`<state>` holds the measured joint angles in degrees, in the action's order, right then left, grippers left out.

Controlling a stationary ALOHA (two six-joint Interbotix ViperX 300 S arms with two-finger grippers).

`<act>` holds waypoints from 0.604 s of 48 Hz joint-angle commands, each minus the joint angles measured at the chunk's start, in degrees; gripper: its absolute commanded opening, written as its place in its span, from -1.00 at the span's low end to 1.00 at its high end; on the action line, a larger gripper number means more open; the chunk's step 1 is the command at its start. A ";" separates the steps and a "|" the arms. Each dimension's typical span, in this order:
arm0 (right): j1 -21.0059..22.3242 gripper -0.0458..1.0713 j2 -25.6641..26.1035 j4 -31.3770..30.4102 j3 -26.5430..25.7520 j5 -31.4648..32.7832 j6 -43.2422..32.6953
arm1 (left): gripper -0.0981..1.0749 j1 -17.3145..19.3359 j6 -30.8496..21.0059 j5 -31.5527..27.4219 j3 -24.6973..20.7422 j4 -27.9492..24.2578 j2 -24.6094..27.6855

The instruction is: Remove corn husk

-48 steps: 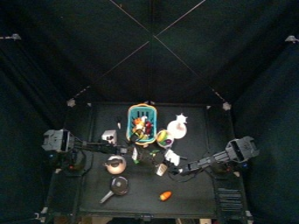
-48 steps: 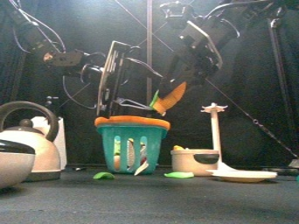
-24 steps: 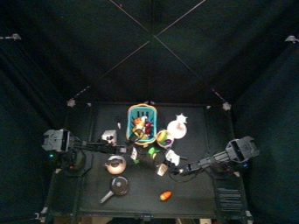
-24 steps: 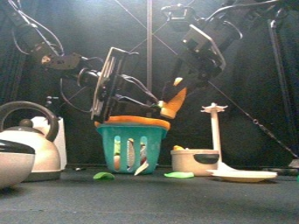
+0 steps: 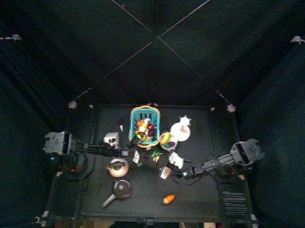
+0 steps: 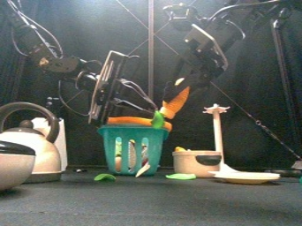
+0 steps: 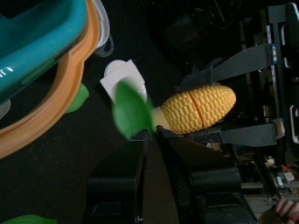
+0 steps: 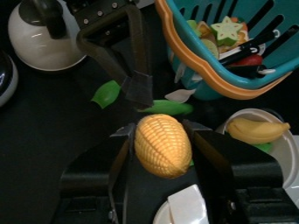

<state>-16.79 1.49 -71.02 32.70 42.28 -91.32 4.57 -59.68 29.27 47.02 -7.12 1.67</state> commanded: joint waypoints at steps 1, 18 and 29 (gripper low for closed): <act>-0.62 0.12 2.11 0.35 -0.44 0.09 -0.09 | 0.19 0.09 0.09 0.35 -0.26 -0.18 -1.23; -0.97 0.12 3.43 0.44 0.88 1.32 -0.09 | 0.20 0.79 0.44 0.35 1.41 -1.14 -2.37; -0.70 0.12 3.43 0.44 0.97 1.32 -0.09 | 0.23 0.79 1.85 0.35 1.05 -5.01 -2.46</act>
<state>-17.75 2.90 -70.40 34.19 43.42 -91.41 5.19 -58.18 29.27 49.04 -11.07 0.26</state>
